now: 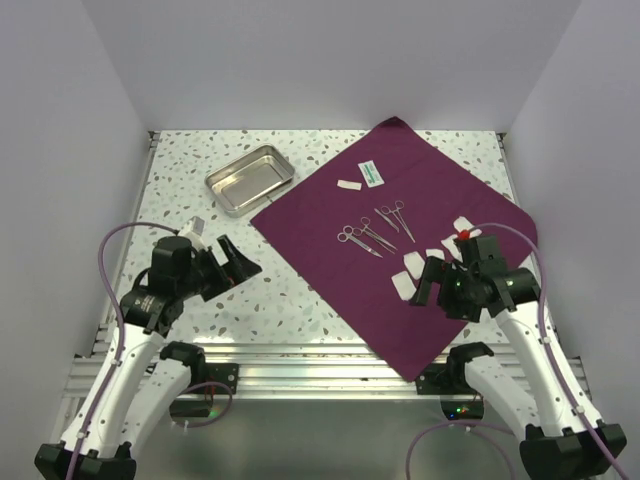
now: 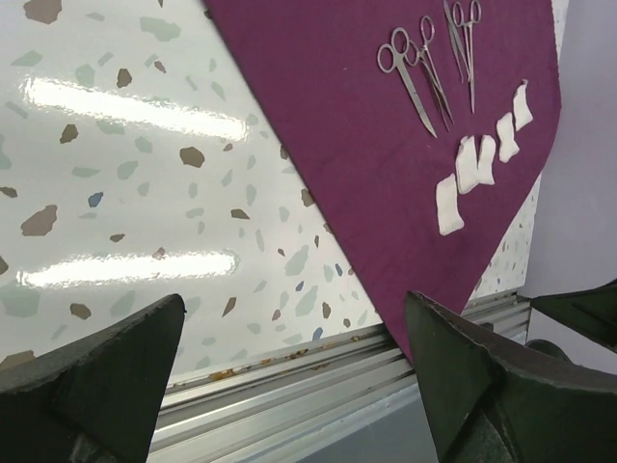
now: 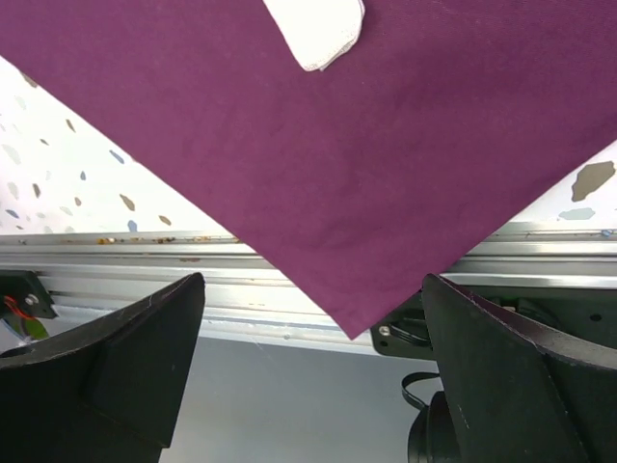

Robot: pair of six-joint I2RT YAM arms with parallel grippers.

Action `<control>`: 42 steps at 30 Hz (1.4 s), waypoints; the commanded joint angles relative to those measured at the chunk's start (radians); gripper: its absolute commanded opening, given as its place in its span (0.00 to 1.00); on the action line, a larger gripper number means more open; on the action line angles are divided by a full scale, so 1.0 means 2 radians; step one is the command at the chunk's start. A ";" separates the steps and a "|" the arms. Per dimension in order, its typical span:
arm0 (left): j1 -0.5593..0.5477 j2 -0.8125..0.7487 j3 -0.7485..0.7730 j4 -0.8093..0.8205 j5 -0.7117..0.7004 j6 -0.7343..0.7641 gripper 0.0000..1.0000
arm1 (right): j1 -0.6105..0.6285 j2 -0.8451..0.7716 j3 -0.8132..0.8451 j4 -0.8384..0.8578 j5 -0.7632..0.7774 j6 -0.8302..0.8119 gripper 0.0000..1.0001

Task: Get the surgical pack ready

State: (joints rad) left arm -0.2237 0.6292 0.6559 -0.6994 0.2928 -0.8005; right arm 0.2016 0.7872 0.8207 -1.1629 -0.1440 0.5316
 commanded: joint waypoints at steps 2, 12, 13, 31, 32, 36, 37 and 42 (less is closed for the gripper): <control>0.001 0.022 0.043 -0.037 -0.029 0.021 0.99 | -0.002 0.030 0.030 0.006 -0.002 -0.036 0.99; -0.012 0.082 0.066 -0.051 -0.057 0.054 0.93 | 0.022 0.180 0.113 0.120 -0.026 -0.092 0.87; -0.015 0.088 0.068 -0.051 -0.060 0.056 0.92 | 0.033 0.197 0.129 0.130 -0.015 -0.102 0.87; -0.046 0.198 0.088 -0.009 -0.057 0.111 0.77 | 0.097 0.563 0.396 0.179 0.037 -0.234 0.49; -0.046 0.202 0.092 -0.003 -0.054 0.114 0.77 | 0.098 0.570 0.400 0.178 0.031 -0.238 0.47; -0.046 0.231 0.102 0.011 -0.044 0.123 0.77 | 0.101 0.598 0.410 0.178 0.035 -0.244 0.44; -0.046 0.237 0.103 0.012 -0.043 0.126 0.77 | 0.102 0.603 0.412 0.179 0.050 -0.244 0.44; -0.046 0.267 0.110 0.022 -0.033 0.136 0.76 | 0.101 0.613 0.418 0.191 0.115 -0.227 0.40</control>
State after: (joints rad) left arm -0.3099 1.1419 0.8337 -0.7074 0.2008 -0.5716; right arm 0.4007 2.0102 1.6024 -0.8104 -0.0147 0.0784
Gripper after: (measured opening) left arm 0.762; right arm 0.400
